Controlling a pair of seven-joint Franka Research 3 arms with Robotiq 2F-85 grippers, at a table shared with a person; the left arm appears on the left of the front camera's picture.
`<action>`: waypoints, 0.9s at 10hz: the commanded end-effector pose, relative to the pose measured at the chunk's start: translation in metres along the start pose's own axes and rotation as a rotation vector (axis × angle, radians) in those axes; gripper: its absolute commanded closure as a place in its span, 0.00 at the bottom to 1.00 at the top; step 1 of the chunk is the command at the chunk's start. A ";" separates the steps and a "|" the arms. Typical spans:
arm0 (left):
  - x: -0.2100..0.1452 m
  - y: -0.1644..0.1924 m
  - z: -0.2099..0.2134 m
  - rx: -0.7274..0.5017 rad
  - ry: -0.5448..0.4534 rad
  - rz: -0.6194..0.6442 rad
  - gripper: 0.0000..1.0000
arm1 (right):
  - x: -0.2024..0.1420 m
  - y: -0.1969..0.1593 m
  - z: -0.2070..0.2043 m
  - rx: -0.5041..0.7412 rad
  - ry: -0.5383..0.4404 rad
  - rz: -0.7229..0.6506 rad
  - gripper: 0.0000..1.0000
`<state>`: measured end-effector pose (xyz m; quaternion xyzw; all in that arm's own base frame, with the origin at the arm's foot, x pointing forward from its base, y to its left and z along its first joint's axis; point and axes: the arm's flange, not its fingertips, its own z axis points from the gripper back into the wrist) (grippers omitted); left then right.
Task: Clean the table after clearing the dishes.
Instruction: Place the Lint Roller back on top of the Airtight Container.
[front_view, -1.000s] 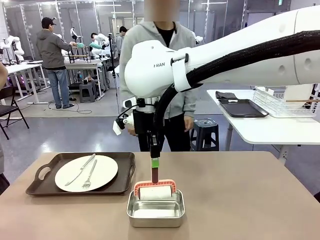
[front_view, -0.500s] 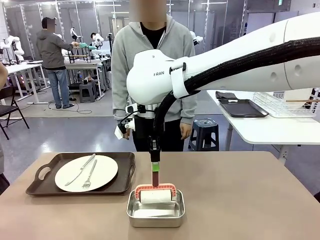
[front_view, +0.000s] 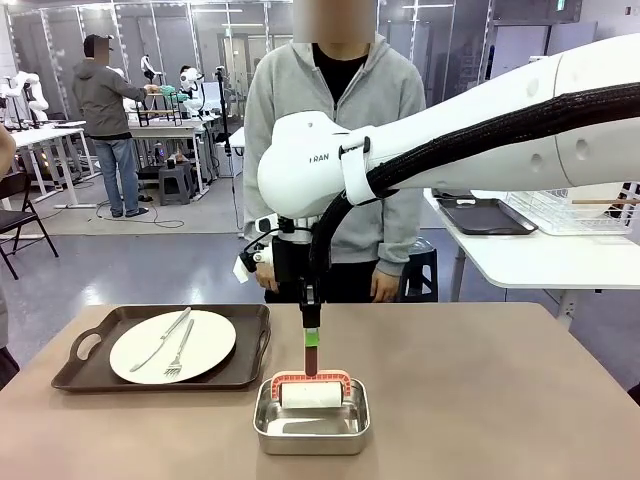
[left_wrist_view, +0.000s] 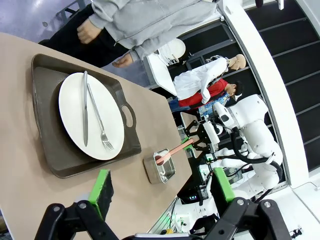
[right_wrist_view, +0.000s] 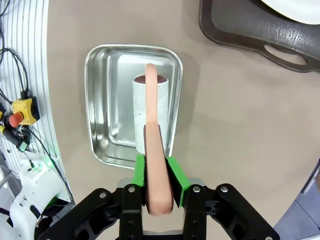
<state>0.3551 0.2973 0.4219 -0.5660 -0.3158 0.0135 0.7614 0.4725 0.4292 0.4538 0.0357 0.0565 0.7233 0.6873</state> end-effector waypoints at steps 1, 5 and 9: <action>-0.002 -0.002 0.003 -0.004 0.001 0.000 0.00 | -0.004 -0.001 -0.008 -0.022 -0.014 -0.015 0.77; -0.002 -0.002 0.003 -0.004 0.001 0.000 0.00 | -0.006 -0.008 -0.026 0.000 -0.021 -0.019 0.77; -0.002 -0.002 0.003 -0.004 0.001 0.000 0.00 | -0.005 -0.024 -0.050 0.025 -0.008 -0.026 0.77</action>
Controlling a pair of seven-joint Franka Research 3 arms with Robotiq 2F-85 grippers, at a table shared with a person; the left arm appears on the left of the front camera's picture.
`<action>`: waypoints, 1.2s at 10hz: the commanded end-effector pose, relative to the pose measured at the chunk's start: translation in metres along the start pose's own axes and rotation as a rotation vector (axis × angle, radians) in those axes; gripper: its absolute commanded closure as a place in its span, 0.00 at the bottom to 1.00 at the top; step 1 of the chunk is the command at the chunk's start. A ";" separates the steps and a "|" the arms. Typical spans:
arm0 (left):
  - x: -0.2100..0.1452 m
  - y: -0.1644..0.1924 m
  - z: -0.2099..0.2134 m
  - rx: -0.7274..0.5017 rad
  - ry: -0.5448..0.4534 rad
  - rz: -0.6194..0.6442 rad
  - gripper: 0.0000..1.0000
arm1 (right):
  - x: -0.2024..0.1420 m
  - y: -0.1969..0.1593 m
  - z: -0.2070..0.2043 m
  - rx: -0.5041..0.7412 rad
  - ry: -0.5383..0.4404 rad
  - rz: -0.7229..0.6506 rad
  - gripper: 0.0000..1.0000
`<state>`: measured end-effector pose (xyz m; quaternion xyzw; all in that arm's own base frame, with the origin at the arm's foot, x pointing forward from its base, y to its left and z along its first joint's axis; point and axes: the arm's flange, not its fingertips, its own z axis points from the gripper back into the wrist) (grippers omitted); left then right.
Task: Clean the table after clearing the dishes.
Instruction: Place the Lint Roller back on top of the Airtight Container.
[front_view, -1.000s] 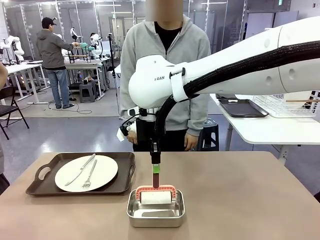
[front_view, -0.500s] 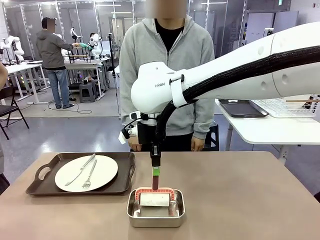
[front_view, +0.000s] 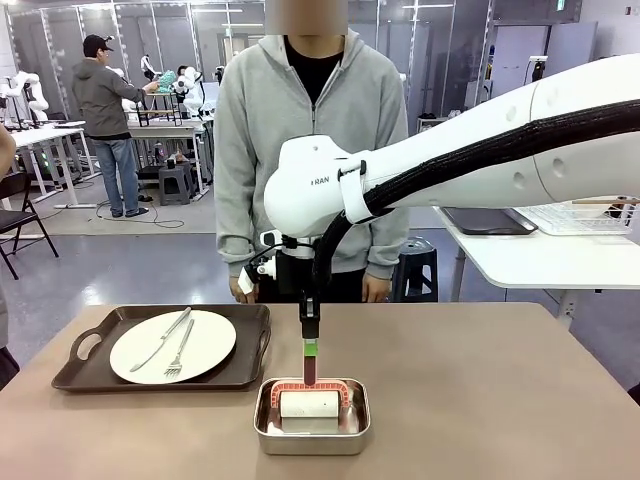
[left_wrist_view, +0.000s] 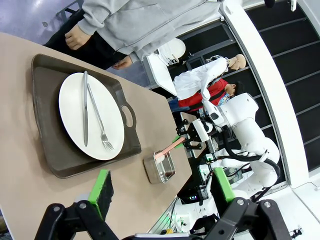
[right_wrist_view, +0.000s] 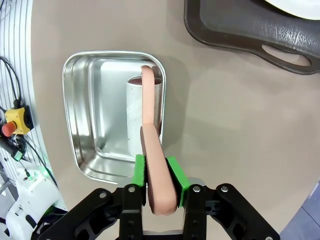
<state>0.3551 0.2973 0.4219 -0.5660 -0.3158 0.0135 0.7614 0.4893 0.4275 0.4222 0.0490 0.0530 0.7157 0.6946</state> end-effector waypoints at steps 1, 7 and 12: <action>-0.002 -0.002 0.003 -0.004 0.001 0.000 0.00 | -0.004 -0.004 -0.021 0.010 0.013 -0.004 0.77; -0.002 -0.002 0.003 -0.004 0.001 0.000 0.00 | -0.005 -0.007 -0.021 0.032 0.005 -0.021 0.77; -0.002 -0.002 0.003 -0.004 0.001 0.000 0.00 | -0.004 0.003 -0.004 0.016 0.011 -0.037 0.34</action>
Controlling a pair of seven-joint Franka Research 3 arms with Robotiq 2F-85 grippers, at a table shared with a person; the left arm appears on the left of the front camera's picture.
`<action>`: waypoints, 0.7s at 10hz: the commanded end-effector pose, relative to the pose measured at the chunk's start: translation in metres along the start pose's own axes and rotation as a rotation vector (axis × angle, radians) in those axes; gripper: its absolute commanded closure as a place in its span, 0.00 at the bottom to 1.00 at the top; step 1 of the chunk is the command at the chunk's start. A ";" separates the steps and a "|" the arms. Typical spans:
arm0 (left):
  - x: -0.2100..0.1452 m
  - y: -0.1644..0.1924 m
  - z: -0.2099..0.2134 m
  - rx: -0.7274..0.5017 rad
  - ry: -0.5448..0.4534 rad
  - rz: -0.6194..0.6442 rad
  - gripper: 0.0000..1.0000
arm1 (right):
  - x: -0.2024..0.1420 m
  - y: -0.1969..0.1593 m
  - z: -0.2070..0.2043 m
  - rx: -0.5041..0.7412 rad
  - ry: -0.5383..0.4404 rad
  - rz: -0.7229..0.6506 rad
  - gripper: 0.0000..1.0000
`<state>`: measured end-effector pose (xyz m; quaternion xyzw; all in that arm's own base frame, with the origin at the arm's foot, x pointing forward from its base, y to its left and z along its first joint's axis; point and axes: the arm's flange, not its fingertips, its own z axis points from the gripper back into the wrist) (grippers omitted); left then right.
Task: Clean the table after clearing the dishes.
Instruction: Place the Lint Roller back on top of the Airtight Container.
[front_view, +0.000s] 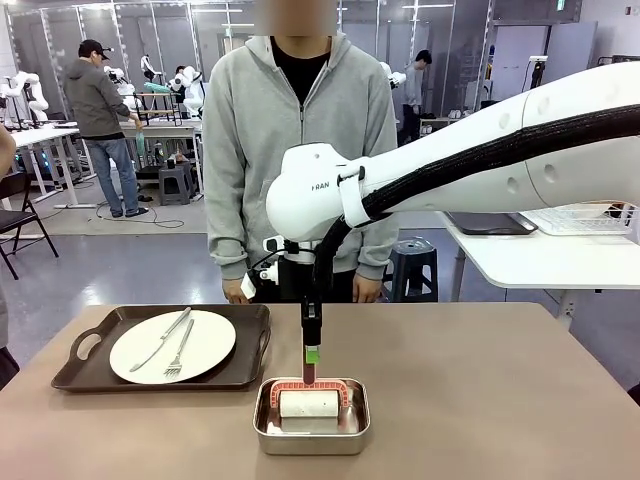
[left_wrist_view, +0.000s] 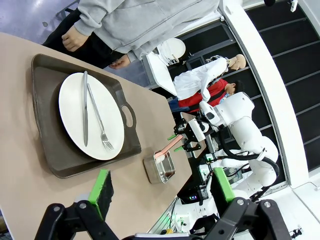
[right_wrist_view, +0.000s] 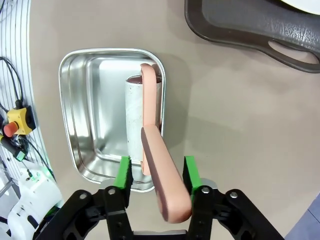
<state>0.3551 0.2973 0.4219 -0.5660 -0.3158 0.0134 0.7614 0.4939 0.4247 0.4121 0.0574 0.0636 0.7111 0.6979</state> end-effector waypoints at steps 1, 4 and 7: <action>-0.002 -0.002 0.003 -0.004 0.001 0.000 0.00 | -0.002 0.011 0.011 -0.019 0.004 -0.032 0.26; -0.002 -0.002 0.003 -0.004 0.001 0.000 0.00 | -0.001 0.015 0.021 -0.039 -0.002 -0.030 0.00; -0.002 -0.002 0.003 -0.004 0.001 0.000 0.00 | -0.004 0.011 0.026 -0.044 -0.016 -0.043 0.00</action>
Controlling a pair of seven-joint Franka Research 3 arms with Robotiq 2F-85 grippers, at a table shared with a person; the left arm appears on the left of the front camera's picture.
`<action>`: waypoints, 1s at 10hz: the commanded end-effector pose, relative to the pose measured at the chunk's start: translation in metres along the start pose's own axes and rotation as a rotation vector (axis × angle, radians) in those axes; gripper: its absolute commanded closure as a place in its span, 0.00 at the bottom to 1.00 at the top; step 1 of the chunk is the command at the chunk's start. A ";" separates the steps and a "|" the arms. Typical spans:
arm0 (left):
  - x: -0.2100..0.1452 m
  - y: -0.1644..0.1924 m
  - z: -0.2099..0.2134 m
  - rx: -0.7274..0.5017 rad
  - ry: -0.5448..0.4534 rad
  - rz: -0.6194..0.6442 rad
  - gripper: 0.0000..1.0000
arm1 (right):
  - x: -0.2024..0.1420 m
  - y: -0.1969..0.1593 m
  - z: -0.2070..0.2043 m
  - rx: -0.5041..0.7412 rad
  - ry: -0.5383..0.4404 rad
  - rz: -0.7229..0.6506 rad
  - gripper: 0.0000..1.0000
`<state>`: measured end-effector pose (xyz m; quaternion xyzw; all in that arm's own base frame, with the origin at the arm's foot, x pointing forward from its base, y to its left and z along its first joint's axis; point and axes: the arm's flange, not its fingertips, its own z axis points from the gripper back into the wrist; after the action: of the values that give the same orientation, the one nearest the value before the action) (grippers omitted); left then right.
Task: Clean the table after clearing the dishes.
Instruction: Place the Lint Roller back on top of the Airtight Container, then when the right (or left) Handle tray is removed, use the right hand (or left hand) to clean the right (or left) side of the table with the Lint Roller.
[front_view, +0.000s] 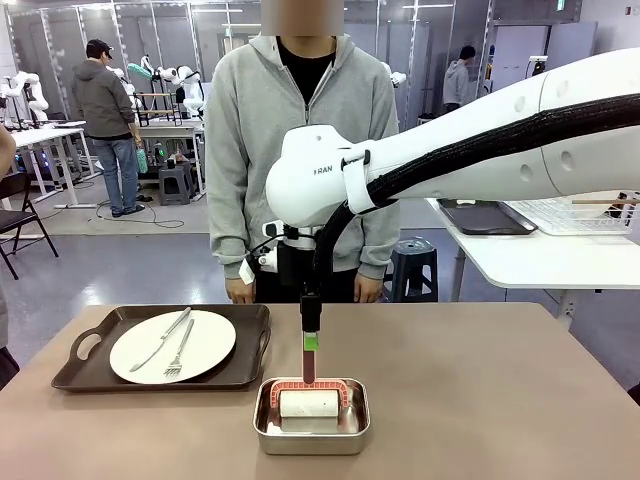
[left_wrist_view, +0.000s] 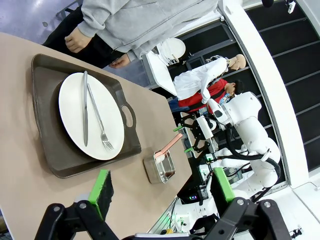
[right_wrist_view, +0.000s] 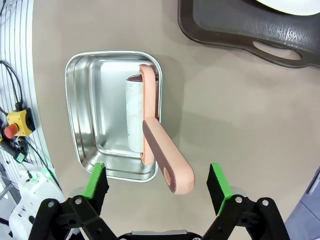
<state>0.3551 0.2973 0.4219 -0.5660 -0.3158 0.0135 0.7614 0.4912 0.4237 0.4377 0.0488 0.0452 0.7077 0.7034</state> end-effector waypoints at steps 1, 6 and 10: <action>-0.002 -0.002 0.003 -0.004 0.001 0.000 0.00 | -0.004 0.001 0.004 -0.005 0.011 -0.045 0.00; -0.002 -0.002 0.003 -0.004 0.001 0.000 0.00 | 0.000 0.000 0.000 0.000 0.000 0.000 0.00; -0.002 -0.002 0.003 -0.004 0.001 0.000 0.00 | 0.000 0.000 0.000 0.000 0.000 0.000 0.00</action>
<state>0.3551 0.2973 0.4219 -0.5660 -0.3158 0.0135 0.7614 0.4937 0.4231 0.4373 0.0495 0.0450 0.7056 0.7054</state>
